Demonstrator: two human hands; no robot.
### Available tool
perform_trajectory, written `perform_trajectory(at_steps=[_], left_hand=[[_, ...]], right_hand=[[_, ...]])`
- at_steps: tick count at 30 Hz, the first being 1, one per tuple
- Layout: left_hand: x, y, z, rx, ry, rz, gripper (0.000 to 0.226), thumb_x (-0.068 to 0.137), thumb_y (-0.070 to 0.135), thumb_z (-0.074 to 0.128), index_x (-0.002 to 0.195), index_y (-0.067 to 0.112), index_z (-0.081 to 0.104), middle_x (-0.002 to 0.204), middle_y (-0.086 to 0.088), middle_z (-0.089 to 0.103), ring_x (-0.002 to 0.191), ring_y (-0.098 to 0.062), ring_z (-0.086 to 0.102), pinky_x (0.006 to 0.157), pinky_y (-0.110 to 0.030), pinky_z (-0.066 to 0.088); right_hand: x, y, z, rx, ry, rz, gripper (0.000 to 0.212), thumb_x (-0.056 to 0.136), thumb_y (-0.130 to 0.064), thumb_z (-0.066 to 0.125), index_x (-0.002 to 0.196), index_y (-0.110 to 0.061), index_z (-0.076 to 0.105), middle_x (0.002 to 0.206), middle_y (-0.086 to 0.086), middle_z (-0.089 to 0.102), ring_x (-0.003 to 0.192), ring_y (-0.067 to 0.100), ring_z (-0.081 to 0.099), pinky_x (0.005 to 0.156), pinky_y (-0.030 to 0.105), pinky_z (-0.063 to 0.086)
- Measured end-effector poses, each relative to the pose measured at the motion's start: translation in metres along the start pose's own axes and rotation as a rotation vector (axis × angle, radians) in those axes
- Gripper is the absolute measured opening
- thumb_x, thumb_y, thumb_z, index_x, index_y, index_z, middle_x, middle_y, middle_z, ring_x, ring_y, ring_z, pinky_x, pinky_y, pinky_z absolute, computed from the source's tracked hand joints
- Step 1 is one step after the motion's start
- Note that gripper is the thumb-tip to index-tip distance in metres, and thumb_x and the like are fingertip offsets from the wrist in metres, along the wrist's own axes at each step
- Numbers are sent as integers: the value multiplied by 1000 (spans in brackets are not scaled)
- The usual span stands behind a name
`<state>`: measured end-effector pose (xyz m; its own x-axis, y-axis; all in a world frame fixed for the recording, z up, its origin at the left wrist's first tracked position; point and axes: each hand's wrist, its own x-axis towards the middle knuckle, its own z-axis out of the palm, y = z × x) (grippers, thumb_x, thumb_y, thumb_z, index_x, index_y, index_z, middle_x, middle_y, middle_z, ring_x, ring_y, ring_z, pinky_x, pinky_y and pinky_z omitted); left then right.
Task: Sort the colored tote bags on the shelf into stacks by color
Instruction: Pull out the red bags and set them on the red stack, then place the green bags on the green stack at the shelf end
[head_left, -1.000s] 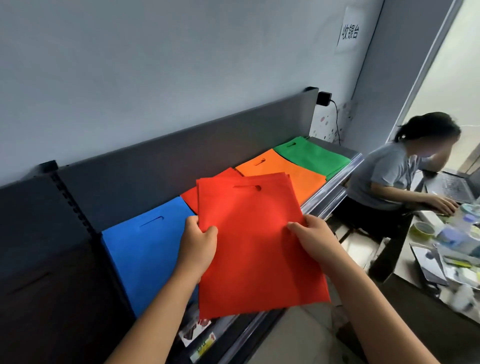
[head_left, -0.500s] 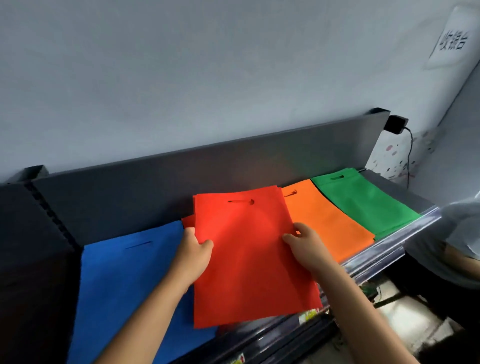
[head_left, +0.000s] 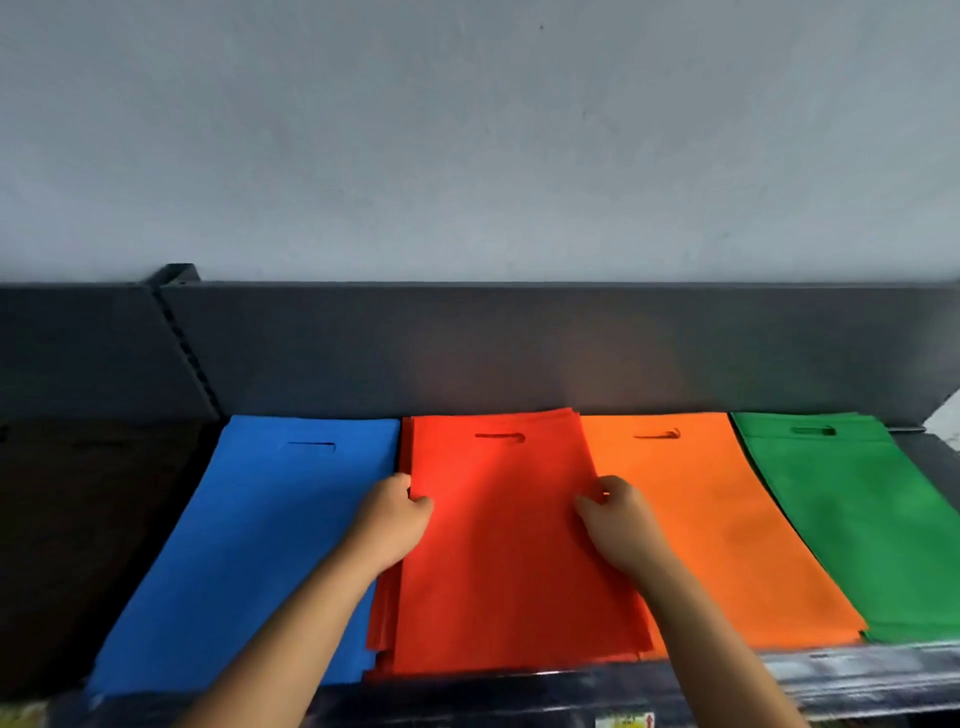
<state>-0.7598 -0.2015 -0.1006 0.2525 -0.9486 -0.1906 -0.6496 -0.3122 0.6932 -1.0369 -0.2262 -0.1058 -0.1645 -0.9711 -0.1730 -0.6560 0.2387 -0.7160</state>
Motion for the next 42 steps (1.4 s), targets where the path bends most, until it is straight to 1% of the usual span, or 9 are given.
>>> perform_trajectory(at_steps=[3, 7, 12, 16, 22, 26, 30, 37, 42], left_hand=[[1, -6, 3, 15, 46, -31, 13, 89, 16, 55, 93, 13, 67, 77, -4, 69, 65, -24, 63, 59, -39, 50], [1, -8, 2, 104, 129, -43, 48, 96, 15, 56, 144, 8, 54, 128, -14, 69, 116, -32, 67, 93, -38, 53], [-2, -7, 0, 163, 157, -37, 55, 99, 20, 58, 151, 7, 48, 144, -15, 60, 133, -31, 58, 107, -39, 47], [-6, -7, -3, 163, 185, -29, 56, 98, 29, 58, 151, 10, 50, 134, -13, 61, 119, -29, 63, 96, -39, 52], [-24, -23, -31, 68, 252, 11, 39, 98, 25, 63, 135, 17, 60, 127, -5, 59, 104, -19, 62, 89, -32, 51], [-44, -61, -62, 70, 310, -43, 33, 100, 29, 62, 131, 21, 59, 126, 2, 58, 97, -13, 59, 73, -25, 46], [-69, -113, -110, 52, 366, -120, 37, 100, 28, 63, 135, 16, 58, 122, -1, 58, 100, -17, 60, 81, -30, 47], [-120, -212, -211, -9, 521, -235, 33, 99, 25, 65, 130, 15, 61, 113, -2, 60, 94, -17, 62, 79, -31, 48], [-154, -287, -286, -32, 567, -277, 34, 101, 27, 63, 133, 17, 60, 113, 1, 61, 93, -10, 61, 78, -27, 48]], right_hand=[[4, 5, 7, -36, -44, -27, 26, 97, -23, 65, 110, -1, 68, 107, 22, 75, 101, 41, 68, 72, 38, 43], [9, 4, 13, -99, -72, -71, 40, 99, -24, 64, 129, 2, 65, 127, 25, 71, 119, 42, 65, 85, 38, 47], [6, 6, 17, -139, -69, -89, 39, 97, -25, 64, 126, 2, 66, 124, 26, 72, 119, 44, 65, 90, 42, 50], [8, 7, 14, -144, -3, -118, 32, 91, -26, 61, 111, -2, 68, 108, 24, 71, 114, 45, 60, 87, 44, 47], [2, -23, 24, -76, 43, -228, 42, 93, -15, 67, 132, 1, 65, 123, 22, 70, 126, 40, 56, 105, 42, 44], [-12, -59, 64, -26, -53, -330, 37, 92, -12, 71, 127, 1, 68, 115, 19, 72, 119, 37, 60, 99, 37, 43], [-37, -104, 120, 2, -165, -419, 32, 90, -9, 73, 121, 0, 70, 107, 16, 72, 108, 36, 64, 92, 38, 47], [-97, -191, 217, 19, -349, -500, 29, 96, -18, 68, 124, -15, 65, 115, 7, 65, 81, 22, 66, 55, 18, 43], [-155, -256, 295, 40, -432, -540, 25, 97, -26, 67, 122, -19, 65, 110, 4, 67, 84, 25, 67, 70, 29, 47]])
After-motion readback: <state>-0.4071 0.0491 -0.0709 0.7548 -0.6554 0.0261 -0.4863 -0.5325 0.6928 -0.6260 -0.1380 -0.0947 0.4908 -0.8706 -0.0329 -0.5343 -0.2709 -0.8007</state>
